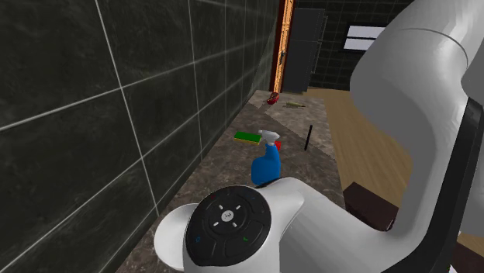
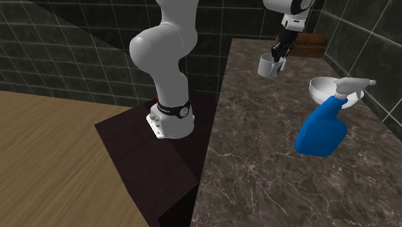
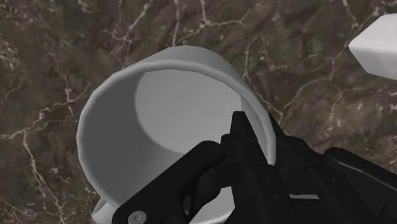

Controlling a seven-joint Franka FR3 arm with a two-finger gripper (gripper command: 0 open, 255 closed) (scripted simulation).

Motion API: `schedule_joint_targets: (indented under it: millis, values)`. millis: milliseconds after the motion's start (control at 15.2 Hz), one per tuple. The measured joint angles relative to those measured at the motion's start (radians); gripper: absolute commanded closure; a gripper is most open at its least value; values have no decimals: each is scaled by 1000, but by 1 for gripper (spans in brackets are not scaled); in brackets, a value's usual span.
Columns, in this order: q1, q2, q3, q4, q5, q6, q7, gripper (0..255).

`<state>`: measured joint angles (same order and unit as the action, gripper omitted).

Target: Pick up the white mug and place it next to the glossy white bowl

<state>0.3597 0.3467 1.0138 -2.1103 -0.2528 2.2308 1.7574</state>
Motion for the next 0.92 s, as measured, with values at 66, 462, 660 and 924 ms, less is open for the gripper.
schedule_joint_targets:
  millis: [66, 462, 660, 924]
  values:
    - [6, 9, -8, -5, -10, 11, 5, 255]
    - [36, 48, -43, -14, -52, 47, 30, 255]
    - [37, 49, -43, -14, -53, 48, 31, 255]
    - [37, 49, -43, -14, -54, 48, 31, 0]
